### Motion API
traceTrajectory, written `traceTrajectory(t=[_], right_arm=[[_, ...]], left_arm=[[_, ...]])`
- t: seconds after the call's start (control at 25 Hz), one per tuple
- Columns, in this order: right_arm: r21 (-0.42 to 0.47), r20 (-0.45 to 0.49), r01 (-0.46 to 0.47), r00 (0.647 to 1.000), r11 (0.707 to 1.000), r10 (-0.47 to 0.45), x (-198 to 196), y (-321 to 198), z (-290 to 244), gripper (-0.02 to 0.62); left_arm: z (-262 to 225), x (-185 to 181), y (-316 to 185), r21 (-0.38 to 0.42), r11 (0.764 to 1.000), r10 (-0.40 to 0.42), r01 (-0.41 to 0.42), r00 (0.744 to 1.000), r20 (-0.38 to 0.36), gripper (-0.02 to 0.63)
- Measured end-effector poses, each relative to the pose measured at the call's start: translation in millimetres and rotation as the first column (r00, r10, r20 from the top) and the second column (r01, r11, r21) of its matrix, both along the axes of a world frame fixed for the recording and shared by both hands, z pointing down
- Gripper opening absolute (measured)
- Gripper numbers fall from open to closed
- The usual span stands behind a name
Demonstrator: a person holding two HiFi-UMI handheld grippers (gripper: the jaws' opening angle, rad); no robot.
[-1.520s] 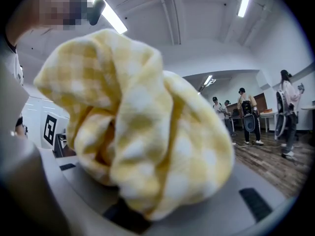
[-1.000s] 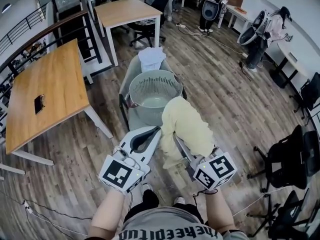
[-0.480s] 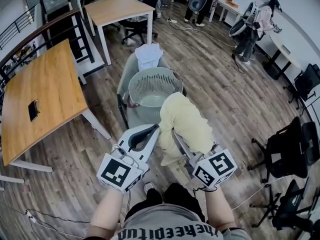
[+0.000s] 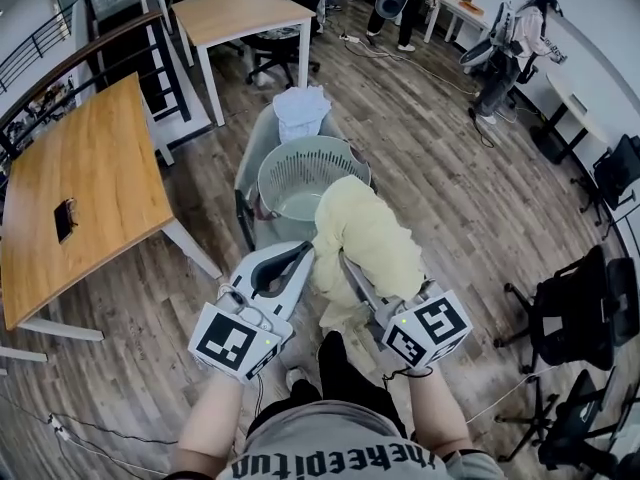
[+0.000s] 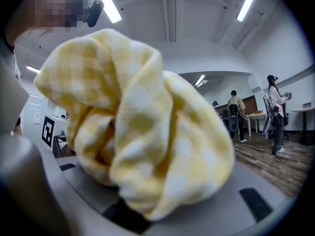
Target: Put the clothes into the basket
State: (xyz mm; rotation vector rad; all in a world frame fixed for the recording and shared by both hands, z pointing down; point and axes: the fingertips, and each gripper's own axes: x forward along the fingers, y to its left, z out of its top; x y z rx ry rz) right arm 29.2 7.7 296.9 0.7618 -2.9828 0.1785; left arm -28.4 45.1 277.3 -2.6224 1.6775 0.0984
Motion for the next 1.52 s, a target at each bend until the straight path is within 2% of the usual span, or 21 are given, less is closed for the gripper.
traceTrajectory(t=[1.0, 1.28, 1.52], right_arm=[[-0.015, 0.011, 0.125, 0.992, 0.992, -0.125, -19.3, -157.1, -5.3, 0.204], [-0.019, 0.021, 0.152, 0.988, 0.988, -0.152, -22.0, -181.5, -5.8, 0.205], [-0.032, 0.018, 0.136, 0.991, 0.99, -0.136, -29.7, -195.2, -1.8, 0.205]], left_arm=[[2.2, -19.0, -149.3, -0.029, 0.99, -0.14, 0.14, 0.99, 0.004, 0.014], [4.3, -18.9, -169.6, -0.038, 0.986, -0.164, 0.165, 0.986, 0.02, 0.014], [9.3, -27.1, -183.0, -0.049, 0.988, -0.149, 0.149, 0.989, 0.006, 0.014]])
